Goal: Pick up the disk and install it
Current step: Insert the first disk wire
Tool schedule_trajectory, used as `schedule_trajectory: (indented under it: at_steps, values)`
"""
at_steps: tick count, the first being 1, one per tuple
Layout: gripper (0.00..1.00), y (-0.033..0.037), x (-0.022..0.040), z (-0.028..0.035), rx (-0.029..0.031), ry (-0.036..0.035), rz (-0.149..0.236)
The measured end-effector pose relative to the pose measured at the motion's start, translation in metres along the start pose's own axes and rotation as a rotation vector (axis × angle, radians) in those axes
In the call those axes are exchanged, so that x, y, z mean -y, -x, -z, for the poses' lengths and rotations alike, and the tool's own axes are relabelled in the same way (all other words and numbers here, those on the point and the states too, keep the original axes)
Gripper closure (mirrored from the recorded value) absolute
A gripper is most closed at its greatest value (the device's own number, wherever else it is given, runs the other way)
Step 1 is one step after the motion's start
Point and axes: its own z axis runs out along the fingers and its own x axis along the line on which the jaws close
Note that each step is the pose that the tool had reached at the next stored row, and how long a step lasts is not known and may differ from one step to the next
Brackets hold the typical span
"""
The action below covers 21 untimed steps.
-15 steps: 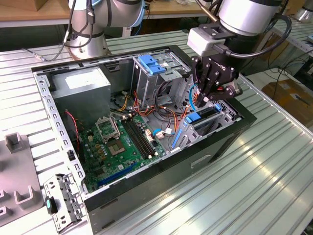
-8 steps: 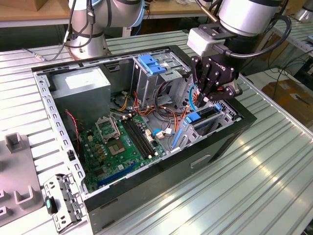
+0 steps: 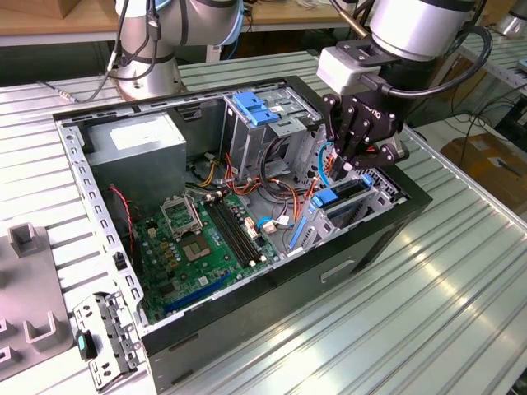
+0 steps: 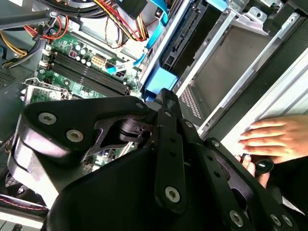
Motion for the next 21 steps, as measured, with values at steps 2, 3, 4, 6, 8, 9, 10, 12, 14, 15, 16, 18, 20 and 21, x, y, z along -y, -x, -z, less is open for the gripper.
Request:
schedule_trajectory:
  at_steps: [2, 3, 4, 6, 8, 9, 10, 12, 14, 15, 16, 18, 20, 21]
  values:
    - [0.89, 0.0, 0.0005, 0.0, 0.0001, -0.0005, 0.017]
    - [0.89, 0.0, 0.0005, -0.0001, 0.0002, -0.0009, 0.033]
    - [0.89, 0.0, 0.0006, -0.0001, 0.0002, -0.0014, 0.051]
    - [0.89, 0.0, 0.0014, -0.0001, 0.0004, -0.0022, 0.079]
    - [0.89, 0.0001, 0.0042, -0.0001, 0.0004, -0.0024, 0.086]
    - [0.89, 0.0001, 0.0061, -0.0001, 0.0004, -0.0024, 0.088]
    - [0.89, 0.0002, 0.0101, -0.0001, 0.0004, -0.0017, 0.088]
    - [0.89, 0.0005, 0.0186, -0.0002, 0.0006, -0.0004, 0.089]
    - [0.89, 0.0008, 0.0289, -0.0004, 0.0006, 0.0034, 0.09]
    - [0.89, 0.0009, 0.035, -0.0005, 0.0006, 0.0059, 0.092]
    - [0.89, 0.001, 0.0384, -0.0005, 0.0006, 0.0066, 0.094]
    - [0.89, 0.0012, 0.0405, -0.0005, 0.0008, 0.0065, 0.12]
    - [0.89, 0.001, 0.0407, -0.0001, 0.0007, 0.0053, 0.162]
    - [0.89, 0.001, 0.0412, 0.0005, 0.0008, 0.0054, 0.17]
